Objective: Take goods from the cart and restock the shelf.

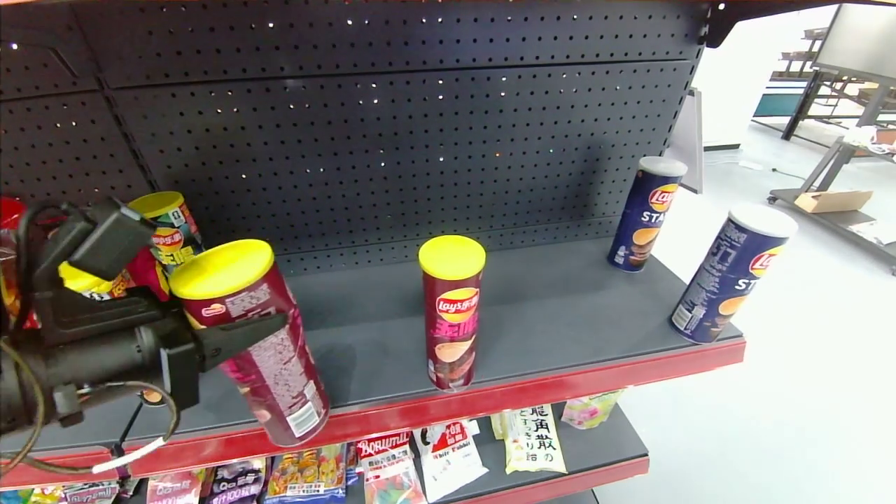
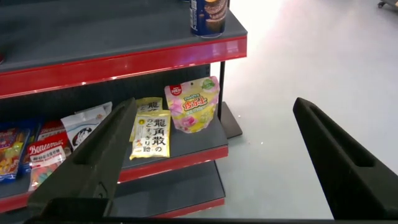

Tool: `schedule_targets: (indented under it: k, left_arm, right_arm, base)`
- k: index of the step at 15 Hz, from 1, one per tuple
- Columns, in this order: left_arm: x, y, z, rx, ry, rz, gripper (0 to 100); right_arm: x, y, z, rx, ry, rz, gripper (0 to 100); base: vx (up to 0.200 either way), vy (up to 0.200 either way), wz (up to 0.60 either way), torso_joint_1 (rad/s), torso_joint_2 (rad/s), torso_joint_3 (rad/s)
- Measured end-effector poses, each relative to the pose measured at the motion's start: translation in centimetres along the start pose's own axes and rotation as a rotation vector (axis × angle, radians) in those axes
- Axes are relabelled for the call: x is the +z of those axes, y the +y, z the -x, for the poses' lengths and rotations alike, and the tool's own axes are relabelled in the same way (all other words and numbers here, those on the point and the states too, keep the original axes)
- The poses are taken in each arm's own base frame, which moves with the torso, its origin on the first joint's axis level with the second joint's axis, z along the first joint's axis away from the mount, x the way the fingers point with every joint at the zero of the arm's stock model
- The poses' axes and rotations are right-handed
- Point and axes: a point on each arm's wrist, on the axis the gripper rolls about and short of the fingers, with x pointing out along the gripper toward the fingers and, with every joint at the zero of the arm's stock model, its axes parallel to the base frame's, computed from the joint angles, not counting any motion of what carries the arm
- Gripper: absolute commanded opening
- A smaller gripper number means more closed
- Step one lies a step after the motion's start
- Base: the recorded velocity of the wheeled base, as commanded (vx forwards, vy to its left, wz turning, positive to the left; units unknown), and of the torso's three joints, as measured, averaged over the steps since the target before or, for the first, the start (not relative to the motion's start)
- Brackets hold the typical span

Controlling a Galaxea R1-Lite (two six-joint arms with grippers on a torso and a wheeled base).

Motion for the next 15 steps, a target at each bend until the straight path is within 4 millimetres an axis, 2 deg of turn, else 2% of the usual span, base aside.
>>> schedule_targets:
  k: [2, 6, 11, 15]
  left_arm:
    - [0.4, 0.6, -2.0, -0.018, 0.002, -0.004, 0]
    - [1.5, 1.6, -4.6, -0.021, 0.002, -0.01, 0]
    - [3.1, 2.0, -6.7, -0.032, -0.019, -0.026, 0]
    - [3.3, 1.7, -8.3, -0.018, -0.018, -0.037, 0]
  right_arm:
    - [0.0, 0.0, 0.0, 0.001, 0.0, 0.0, 100]
    - [0.0, 0.0, 0.0, 0.001, 0.001, 0.0, 100]
    - [0.0, 0.0, 0.0, 0.0, 0.001, 0.0, 100]
    - [0.0, 0.0, 0.0, 0.0, 0.001, 0.0, 100]
  base:
    - [0.0, 0.0, 0.0, 0.0, 0.0, 0.0]
    - [0.0, 0.0, 0.0, 0.0, 0.0, 0.0]
    - [0.0, 0.0, 0.0, 0.0, 0.0, 0.0]
    - [0.0, 0.0, 0.0, 0.0, 0.0, 0.0]
